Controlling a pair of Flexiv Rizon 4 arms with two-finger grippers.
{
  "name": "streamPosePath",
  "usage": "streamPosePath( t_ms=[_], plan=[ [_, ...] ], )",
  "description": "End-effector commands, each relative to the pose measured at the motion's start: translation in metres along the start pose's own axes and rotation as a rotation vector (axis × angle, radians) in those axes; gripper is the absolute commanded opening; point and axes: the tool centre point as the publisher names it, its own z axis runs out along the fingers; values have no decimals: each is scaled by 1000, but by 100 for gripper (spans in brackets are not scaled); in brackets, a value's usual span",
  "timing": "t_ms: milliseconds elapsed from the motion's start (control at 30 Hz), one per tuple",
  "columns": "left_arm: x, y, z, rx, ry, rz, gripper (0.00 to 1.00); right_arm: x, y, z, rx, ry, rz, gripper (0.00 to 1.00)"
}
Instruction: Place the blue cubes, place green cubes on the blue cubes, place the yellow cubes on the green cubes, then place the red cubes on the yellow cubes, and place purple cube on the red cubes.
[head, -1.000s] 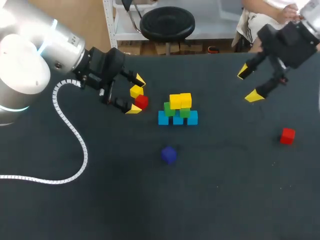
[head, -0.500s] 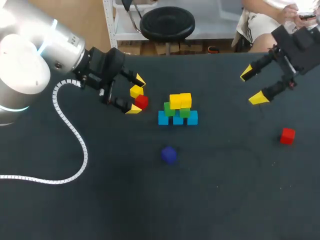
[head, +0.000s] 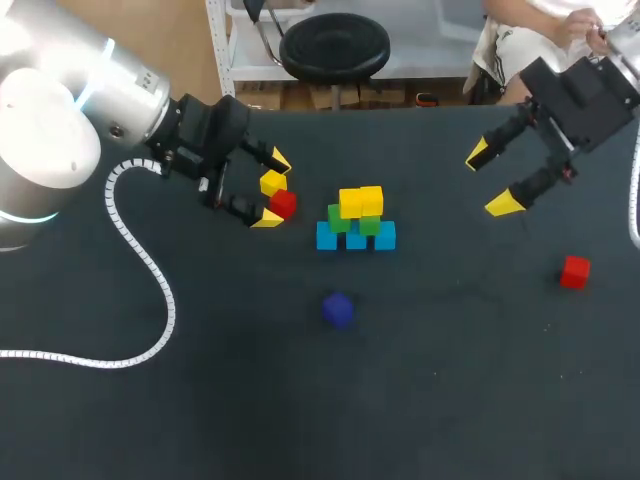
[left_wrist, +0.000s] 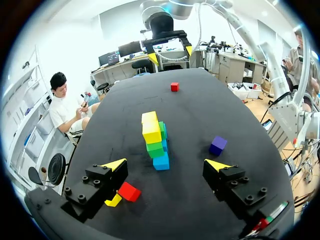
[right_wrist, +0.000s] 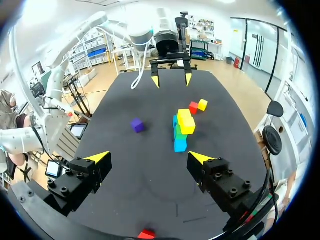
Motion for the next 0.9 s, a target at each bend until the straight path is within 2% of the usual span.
streamPosePath(
  t_ms=[33,567,600,633,733,900],
  plan=[
    [-1,2,0,5,6,-2,100,0,0,0,-1,-1,0,100],
    [-1,2,0,5,6,-2,100,0,0,0,-1,-1,0,100],
    [-3,7,-4,1,9,54,100,0,0,0,-1,-1,0,100],
    [-6,13,-9,3,42,123,100,0,0,0,-1,-1,0,100],
    [-10,31,-24,35,174,206,100,0,0,0,-1,-1,0,100],
    [-2,54,-34,143,292,275,100,0,0,0,-1,-1,0,100]
  ],
)
